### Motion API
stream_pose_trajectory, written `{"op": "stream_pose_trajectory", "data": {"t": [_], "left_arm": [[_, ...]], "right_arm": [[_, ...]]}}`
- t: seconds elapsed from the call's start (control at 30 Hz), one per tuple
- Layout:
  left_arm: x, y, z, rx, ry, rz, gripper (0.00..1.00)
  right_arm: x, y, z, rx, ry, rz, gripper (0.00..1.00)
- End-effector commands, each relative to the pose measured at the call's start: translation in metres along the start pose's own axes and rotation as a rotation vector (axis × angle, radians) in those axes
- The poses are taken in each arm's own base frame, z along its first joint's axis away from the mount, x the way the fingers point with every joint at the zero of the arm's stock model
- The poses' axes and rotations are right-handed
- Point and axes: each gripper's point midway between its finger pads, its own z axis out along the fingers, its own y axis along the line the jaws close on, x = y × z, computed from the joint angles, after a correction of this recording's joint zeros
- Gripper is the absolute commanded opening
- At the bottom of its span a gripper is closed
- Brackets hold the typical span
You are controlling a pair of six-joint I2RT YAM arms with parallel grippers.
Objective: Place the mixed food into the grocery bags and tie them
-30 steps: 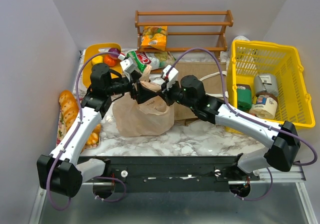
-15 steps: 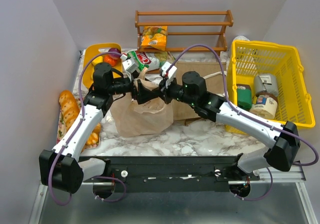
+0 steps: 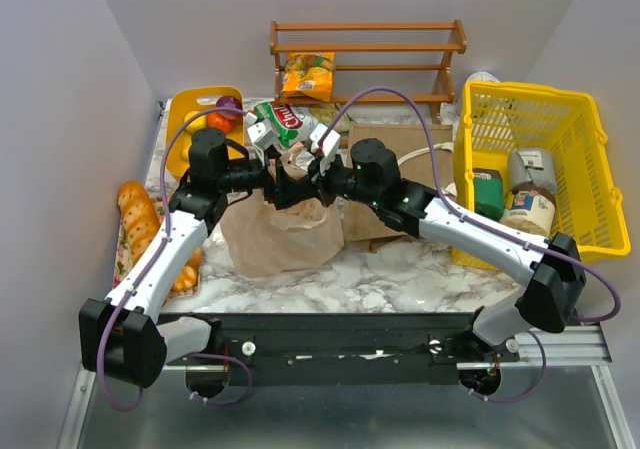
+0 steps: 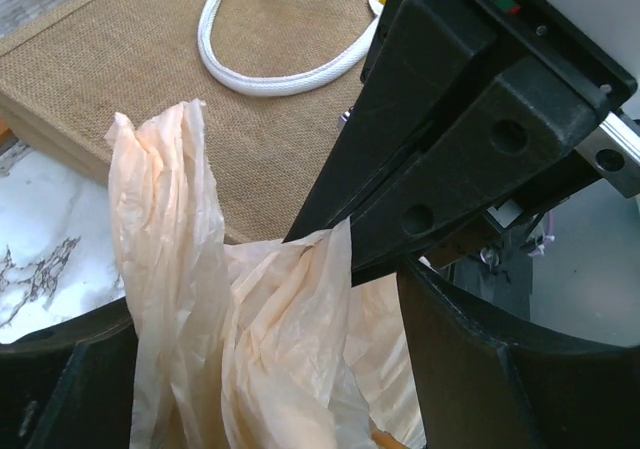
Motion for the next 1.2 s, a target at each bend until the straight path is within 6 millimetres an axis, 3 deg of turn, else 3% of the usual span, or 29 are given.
{"op": "stream_pose_trajectory", "data": {"t": [0.0,0.1,0.13,0.23,0.37,0.43,0.6,0.8,0.93,1.03,1.17], "left_arm": [[0.0,-0.005,0.0,0.026,-0.003,0.011,0.72],[0.001,-0.006,0.001,0.039,0.001,0.006,0.56],[0.001,-0.006,0.001,0.04,0.001,0.006,0.41],[0.0,-0.005,0.001,0.028,-0.006,0.012,0.15],[0.0,-0.006,0.001,0.03,-0.01,0.014,0.01],[0.0,-0.006,0.001,0.032,-0.014,0.02,0.0],[-0.001,-0.007,0.0,0.031,-0.026,0.034,0.0],[-0.002,-0.008,0.0,0.036,-0.034,0.037,0.0],[-0.002,-0.008,0.001,0.038,-0.035,0.034,0.0],[-0.001,-0.008,0.001,0.039,-0.033,0.028,0.0],[-0.001,-0.009,0.001,0.045,-0.031,0.026,0.0]], "right_arm": [[-0.004,0.0,0.003,-0.005,-0.005,-0.014,0.01],[-0.005,-0.002,0.003,0.009,-0.007,-0.018,0.01],[-0.004,-0.002,0.003,0.012,-0.003,-0.016,0.01],[-0.001,-0.005,0.001,0.029,0.001,-0.026,0.01],[0.001,-0.005,-0.004,0.028,0.004,-0.047,0.1],[0.001,-0.006,-0.005,0.028,0.005,-0.059,0.13],[0.008,0.001,-0.01,-0.007,0.03,-0.07,0.48],[0.004,0.008,-0.029,-0.049,0.032,-0.131,0.79],[0.012,0.011,-0.04,-0.088,0.063,-0.168,0.82],[0.004,0.014,-0.05,-0.115,0.044,-0.156,0.82],[-0.01,0.038,-0.064,-0.252,0.002,-0.156,0.82]]}}
